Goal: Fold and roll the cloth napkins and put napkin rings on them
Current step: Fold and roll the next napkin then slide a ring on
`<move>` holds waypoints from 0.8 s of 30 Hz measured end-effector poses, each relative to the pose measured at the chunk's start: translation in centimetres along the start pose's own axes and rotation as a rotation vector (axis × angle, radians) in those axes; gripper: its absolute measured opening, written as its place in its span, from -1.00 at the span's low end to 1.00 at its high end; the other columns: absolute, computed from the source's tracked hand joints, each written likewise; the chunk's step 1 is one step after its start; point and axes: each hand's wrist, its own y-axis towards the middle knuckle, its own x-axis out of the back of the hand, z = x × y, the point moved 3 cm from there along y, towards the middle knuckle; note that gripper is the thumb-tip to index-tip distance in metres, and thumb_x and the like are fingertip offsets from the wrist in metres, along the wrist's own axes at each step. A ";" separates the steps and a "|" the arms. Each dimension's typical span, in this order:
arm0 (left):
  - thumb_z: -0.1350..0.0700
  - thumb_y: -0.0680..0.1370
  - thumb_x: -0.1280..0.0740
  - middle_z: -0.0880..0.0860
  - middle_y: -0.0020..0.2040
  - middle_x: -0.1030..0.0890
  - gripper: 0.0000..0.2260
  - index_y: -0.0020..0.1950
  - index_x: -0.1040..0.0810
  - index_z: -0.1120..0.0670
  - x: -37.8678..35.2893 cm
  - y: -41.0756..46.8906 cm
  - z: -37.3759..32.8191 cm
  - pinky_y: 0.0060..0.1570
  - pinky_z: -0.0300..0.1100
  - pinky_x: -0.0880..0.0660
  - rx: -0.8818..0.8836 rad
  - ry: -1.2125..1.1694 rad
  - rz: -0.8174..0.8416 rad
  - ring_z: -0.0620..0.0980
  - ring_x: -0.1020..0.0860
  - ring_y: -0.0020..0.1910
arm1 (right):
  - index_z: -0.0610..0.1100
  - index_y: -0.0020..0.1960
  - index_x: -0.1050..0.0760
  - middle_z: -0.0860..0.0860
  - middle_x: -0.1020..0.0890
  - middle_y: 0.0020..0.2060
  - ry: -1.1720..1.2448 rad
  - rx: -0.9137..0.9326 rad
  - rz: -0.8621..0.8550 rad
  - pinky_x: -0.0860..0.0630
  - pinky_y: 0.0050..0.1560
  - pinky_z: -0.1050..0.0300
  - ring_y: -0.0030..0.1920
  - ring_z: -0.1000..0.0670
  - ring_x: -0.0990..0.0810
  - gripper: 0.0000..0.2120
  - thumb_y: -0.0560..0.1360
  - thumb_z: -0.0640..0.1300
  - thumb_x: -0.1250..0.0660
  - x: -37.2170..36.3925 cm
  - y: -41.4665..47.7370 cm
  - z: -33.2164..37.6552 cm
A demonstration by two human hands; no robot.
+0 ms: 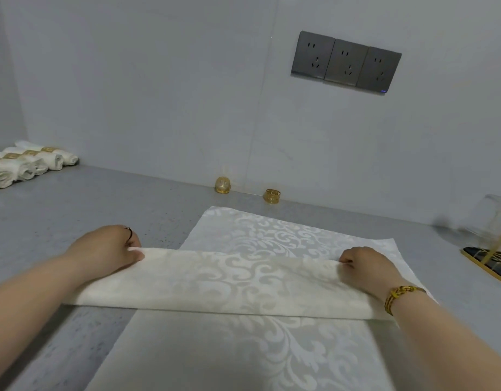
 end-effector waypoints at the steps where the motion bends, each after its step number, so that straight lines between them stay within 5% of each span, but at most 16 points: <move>1: 0.07 0.51 -0.31 -0.03 -0.03 -0.57 -0.94 -0.15 -0.49 -0.05 -0.1 0.0 0.0 -0.10 -0.25 -0.36 -0.012 -0.019 0.015 -0.05 -0.48 -0.05 | -0.04 -0.29 -0.39 0.00 -0.52 -0.16 -0.005 0.010 0.032 -0.39 -0.14 0.21 -0.12 -0.01 -0.49 -0.78 0.49 -0.23 -0.11 -0.3 0.2 0.0; 6: 0.15 0.49 -0.35 -0.11 -0.15 -0.57 -0.86 -0.21 -0.49 -0.07 0.3 0.3 -0.4 -0.19 -0.35 -0.37 -0.089 -0.157 0.094 -0.10 -0.52 -0.09 | 0.00 -0.24 -0.39 0.05 -0.48 -0.13 0.026 0.015 0.152 -0.35 -0.08 0.26 -0.09 0.03 -0.45 -0.81 0.50 -0.21 -0.16 -0.5 1.0 -0.7; 10: 0.14 0.51 -0.32 -0.11 -0.20 -0.59 -0.84 -0.26 -0.53 -0.05 0.8 0.8 -0.7 -0.21 -0.33 -0.36 -0.068 -0.180 0.073 -0.08 -0.54 -0.11 | 0.00 -0.33 -0.38 0.12 -0.46 -0.30 0.094 0.002 0.197 -0.30 -0.32 0.39 -0.26 0.14 -0.43 -0.73 0.49 -0.28 -0.18 0.9 1.2 -1.3; 15: 0.15 0.51 -0.33 -0.12 -0.19 -0.57 -0.84 -0.27 -0.52 -0.02 0.6 0.7 -1.0 -0.29 -0.48 -0.30 -0.089 -0.173 0.134 -0.20 -0.49 -0.20 | 0.01 -0.33 -0.38 0.13 -0.44 -0.33 0.058 -0.012 0.357 -0.32 -0.35 0.40 -0.32 0.20 -0.38 -0.75 0.49 -0.20 -0.26 1.5 0.5 -1.9; 19: 0.13 0.50 -0.34 -0.15 -0.20 -0.54 -0.82 -0.28 -0.47 -0.07 0.2 0.7 -1.2 -0.29 -0.49 -0.30 -0.096 -0.101 0.142 -0.20 -0.48 -0.19 | -0.03 -0.34 -0.35 0.09 -0.44 -0.31 0.016 -0.012 0.281 -0.28 -0.36 0.38 -0.31 0.14 -0.38 -0.76 0.49 -0.21 -0.23 0.5 0.5 -2.0; 24: 0.09 0.47 -0.36 -0.16 -0.15 -0.48 -0.87 -0.10 -0.43 -0.09 -0.2 0.9 -1.2 -0.27 -0.46 -0.32 -0.118 -0.074 0.240 -0.24 -0.45 -0.19 | -0.05 0.02 -0.43 0.04 -0.47 -0.04 0.059 -0.018 0.281 -0.34 -0.13 0.32 -0.08 0.07 -0.44 -0.90 0.51 -0.18 -0.21 -0.1 0.5 -1.6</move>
